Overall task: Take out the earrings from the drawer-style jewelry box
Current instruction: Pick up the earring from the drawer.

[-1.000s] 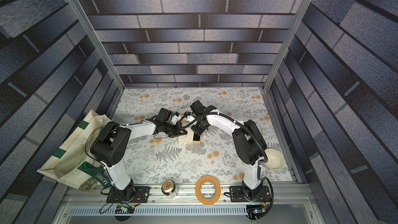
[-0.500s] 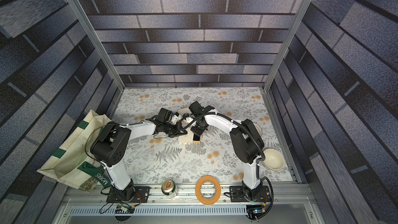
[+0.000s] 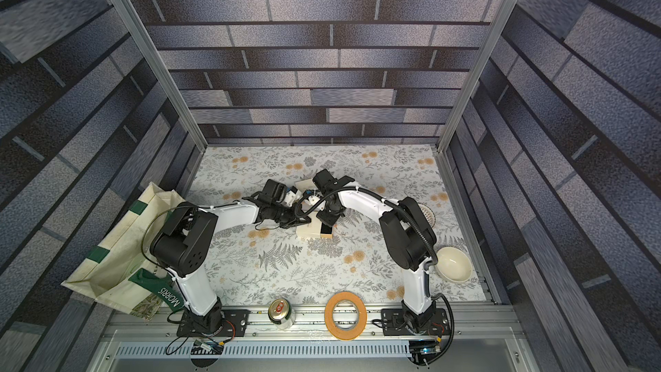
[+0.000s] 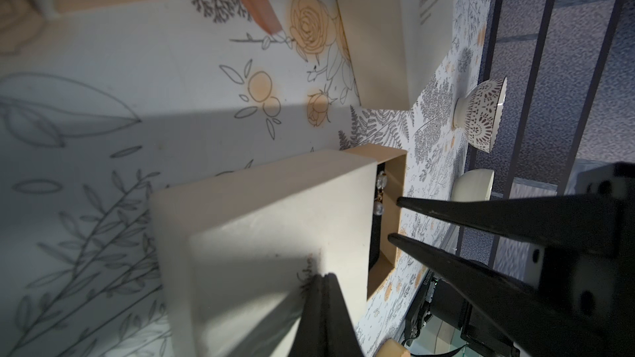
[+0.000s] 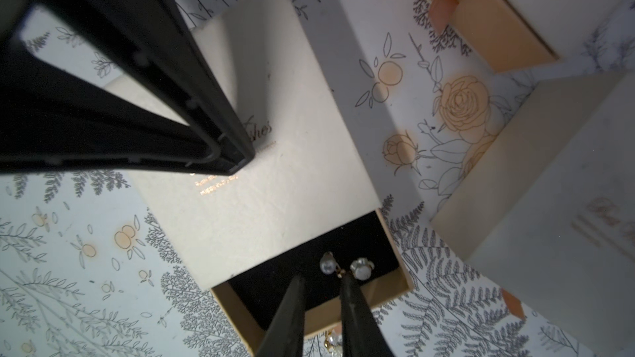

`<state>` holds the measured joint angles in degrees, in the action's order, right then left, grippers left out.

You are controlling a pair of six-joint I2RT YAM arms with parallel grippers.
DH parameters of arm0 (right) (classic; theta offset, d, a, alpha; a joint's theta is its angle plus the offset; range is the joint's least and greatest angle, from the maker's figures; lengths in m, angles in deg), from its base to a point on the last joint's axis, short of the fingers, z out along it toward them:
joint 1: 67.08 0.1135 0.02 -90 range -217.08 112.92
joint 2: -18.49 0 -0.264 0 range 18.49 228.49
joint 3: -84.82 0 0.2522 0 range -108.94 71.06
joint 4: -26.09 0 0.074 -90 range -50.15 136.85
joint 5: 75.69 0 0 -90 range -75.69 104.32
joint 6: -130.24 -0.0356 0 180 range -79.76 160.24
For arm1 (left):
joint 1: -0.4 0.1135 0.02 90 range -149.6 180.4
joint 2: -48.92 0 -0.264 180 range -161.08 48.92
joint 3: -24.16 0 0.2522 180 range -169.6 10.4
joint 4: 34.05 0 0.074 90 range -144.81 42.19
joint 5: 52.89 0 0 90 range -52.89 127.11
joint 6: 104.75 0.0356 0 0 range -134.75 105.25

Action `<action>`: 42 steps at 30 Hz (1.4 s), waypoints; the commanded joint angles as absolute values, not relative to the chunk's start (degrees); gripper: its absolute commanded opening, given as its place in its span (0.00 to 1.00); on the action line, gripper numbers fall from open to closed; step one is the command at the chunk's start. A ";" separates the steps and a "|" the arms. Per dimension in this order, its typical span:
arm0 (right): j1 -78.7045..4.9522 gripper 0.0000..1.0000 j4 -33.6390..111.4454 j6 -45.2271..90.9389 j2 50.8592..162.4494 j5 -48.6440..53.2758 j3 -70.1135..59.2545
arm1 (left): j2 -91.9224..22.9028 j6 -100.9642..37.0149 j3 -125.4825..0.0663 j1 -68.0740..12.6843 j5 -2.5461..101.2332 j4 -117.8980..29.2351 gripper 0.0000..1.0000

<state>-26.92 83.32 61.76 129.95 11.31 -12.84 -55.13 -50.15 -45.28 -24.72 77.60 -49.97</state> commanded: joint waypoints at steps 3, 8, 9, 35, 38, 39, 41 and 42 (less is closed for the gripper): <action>-26.44 0.22 83.25 61.86 130.74 11.93 -13.40 | -59.63 -49.91 -43.27 -25.08 70.69 -57.70 0.00; -26.38 0.21 83.13 61.79 131.19 12.10 -13.33 | -59.79 -49.87 -43.30 -25.08 70.75 -57.66 0.00; -26.43 0.21 82.97 61.86 131.17 12.11 -13.23 | -59.80 -49.90 -43.30 -25.08 70.77 -57.66 0.00; -26.39 0.20 81.25 61.86 132.48 12.47 -11.84 | -59.75 -49.99 -43.07 -25.00 70.69 -57.66 0.00; -26.39 0.21 81.05 61.86 132.33 12.53 -11.56 | -59.76 -49.93 -42.95 -25.00 70.69 -57.66 0.00; -26.42 0.21 80.95 61.77 132.24 12.55 -11.40 | -59.80 -49.92 -43.00 -25.00 70.68 -57.65 0.00; -26.40 0.21 80.70 61.82 132.13 12.47 -11.13 | -59.80 -49.98 -43.00 -25.00 70.68 -57.58 0.00; -26.40 0.21 80.59 61.83 132.15 12.56 -11.03 | -59.89 -49.97 -42.95 -24.95 70.69 -57.57 0.00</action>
<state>-26.89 81.11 61.76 131.28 11.94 -11.94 -55.17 -50.17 -45.28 -24.68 77.69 -49.97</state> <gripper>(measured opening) 0.207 0.042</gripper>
